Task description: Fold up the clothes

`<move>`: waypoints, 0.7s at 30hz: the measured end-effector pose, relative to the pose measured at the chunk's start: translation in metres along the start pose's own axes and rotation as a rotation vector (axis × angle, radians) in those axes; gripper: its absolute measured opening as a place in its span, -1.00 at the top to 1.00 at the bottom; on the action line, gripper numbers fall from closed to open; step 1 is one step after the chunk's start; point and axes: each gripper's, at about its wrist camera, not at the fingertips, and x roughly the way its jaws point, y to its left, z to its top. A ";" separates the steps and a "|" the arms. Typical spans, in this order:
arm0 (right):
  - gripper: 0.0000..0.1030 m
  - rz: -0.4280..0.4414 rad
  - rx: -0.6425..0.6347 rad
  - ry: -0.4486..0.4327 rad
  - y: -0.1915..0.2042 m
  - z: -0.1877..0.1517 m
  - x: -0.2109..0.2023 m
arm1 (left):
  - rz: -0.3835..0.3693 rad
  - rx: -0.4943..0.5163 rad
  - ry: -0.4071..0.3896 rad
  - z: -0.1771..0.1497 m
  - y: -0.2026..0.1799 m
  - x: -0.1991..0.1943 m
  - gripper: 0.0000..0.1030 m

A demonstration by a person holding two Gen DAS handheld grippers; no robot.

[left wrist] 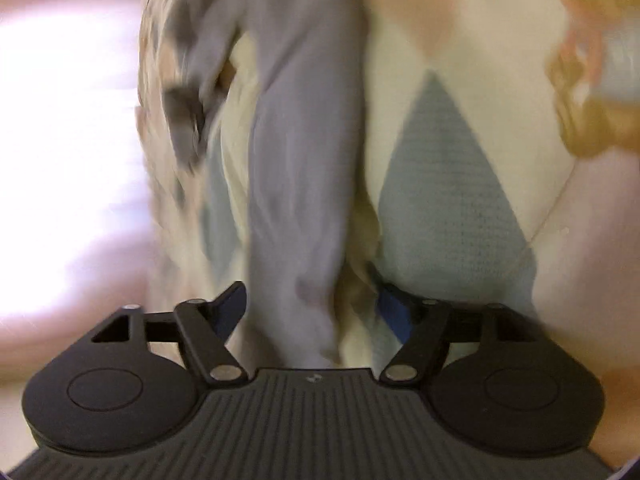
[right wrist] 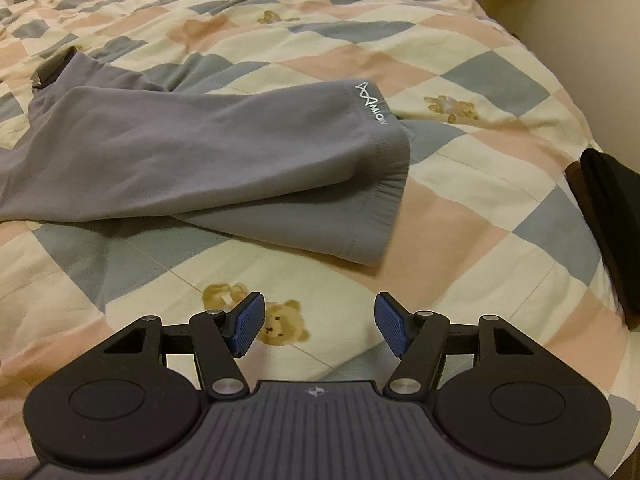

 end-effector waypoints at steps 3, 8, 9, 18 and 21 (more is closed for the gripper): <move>-0.24 -0.001 0.033 0.010 0.001 -0.004 0.003 | 0.060 0.034 -0.016 0.002 -0.003 0.003 -0.78; -0.24 -0.065 -0.008 -0.006 0.010 -0.009 0.004 | 0.014 0.009 -0.055 -0.006 0.002 -0.004 -0.12; -0.23 -0.099 -0.044 -0.021 0.014 -0.009 0.004 | -0.006 0.000 -0.055 -0.005 0.004 -0.005 0.14; 0.10 -0.388 -0.702 -0.225 0.043 -0.013 0.013 | -0.269 -0.482 -0.035 -0.023 0.089 0.011 0.97; 0.16 -0.458 -0.933 -0.279 0.042 -0.016 0.028 | -0.331 -0.524 0.001 -0.027 0.093 0.016 0.97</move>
